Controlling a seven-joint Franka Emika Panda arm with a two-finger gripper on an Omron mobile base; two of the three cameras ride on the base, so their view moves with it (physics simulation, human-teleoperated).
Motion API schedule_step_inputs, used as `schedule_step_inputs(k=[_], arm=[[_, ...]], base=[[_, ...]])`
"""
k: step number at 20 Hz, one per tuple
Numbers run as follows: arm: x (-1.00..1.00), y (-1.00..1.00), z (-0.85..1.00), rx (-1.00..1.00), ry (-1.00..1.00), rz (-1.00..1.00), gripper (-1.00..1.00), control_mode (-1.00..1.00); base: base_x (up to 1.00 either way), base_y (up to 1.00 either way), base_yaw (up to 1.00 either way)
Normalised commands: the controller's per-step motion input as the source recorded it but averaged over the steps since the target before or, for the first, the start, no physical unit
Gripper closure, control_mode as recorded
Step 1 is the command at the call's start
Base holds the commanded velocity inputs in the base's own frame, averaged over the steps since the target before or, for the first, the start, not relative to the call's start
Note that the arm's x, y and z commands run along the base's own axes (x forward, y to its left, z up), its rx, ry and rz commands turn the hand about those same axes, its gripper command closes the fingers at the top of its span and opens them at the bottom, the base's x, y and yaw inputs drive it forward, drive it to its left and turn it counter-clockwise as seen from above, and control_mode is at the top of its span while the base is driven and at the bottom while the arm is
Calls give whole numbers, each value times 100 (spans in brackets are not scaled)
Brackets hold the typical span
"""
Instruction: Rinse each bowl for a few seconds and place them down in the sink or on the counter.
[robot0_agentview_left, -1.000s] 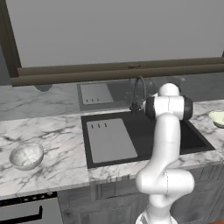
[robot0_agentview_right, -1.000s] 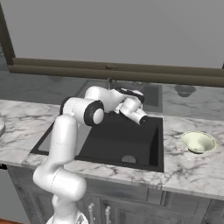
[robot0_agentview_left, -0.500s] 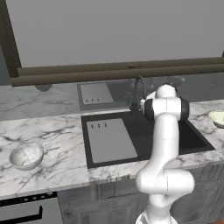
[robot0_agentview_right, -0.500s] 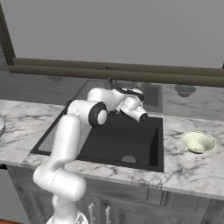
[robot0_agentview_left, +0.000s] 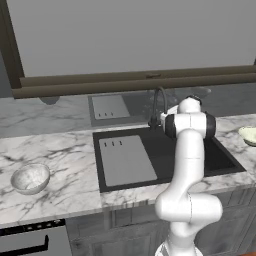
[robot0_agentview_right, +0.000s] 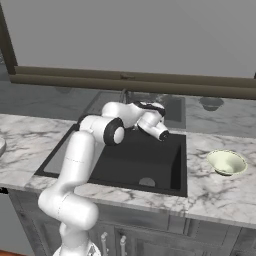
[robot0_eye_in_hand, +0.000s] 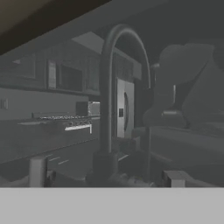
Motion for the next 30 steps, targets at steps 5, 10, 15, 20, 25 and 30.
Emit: schedule_step_inputs(k=[5, 10, 15, 20, 25, 30], arm=[[1, -39, -18, 5, 0, -2, -100, -100], [8, -33, -18, 3, 0, -3, -100, -100], [0, -42, -23, 4, 0, -3, -100, -100], [0, -41, -27, 4, 0, -3, -100, -100], [0, -38, -29, 4, 0, -3, -100, -100], [0, -33, -22, 3, 0, -3, -100, -100]], base=[[0, 0, 0], [0, 0, 0], [0, 0, 0], [0, 0, 0], [0, 0, 0], [0, 0, 0]])
